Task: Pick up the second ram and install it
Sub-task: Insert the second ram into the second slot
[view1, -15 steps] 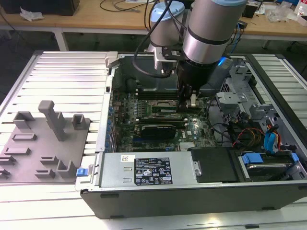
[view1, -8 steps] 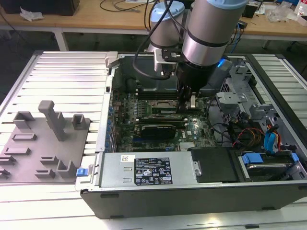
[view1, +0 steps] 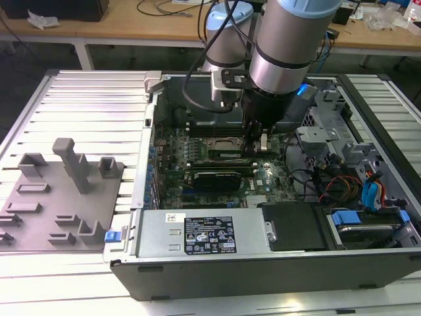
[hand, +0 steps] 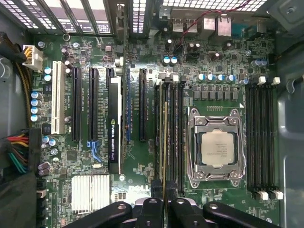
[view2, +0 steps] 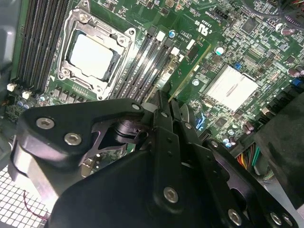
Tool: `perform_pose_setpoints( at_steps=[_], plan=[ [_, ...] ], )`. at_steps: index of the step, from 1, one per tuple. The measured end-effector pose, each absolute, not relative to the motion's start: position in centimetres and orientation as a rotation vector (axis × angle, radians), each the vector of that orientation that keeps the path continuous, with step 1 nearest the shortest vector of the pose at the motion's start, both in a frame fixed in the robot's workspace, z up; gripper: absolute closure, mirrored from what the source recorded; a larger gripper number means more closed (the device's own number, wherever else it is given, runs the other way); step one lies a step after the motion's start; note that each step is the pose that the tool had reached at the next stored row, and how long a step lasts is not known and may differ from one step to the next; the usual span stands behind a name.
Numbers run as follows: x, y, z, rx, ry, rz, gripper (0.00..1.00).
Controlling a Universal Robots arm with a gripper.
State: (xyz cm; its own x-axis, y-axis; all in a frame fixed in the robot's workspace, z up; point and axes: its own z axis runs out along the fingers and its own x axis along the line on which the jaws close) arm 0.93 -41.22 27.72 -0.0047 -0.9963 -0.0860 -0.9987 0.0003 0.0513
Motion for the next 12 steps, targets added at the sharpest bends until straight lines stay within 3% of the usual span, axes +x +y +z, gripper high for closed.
perform_pose_setpoints(
  at_steps=[9, 12],
  plan=[
    [0.5, -40.9, 27.1, -2.2, 2.205, 0.15, 0.87],
    [-0.2, -39.8, 26.8, -2.213, 2.22, 0.12, 0.87]
  ],
)
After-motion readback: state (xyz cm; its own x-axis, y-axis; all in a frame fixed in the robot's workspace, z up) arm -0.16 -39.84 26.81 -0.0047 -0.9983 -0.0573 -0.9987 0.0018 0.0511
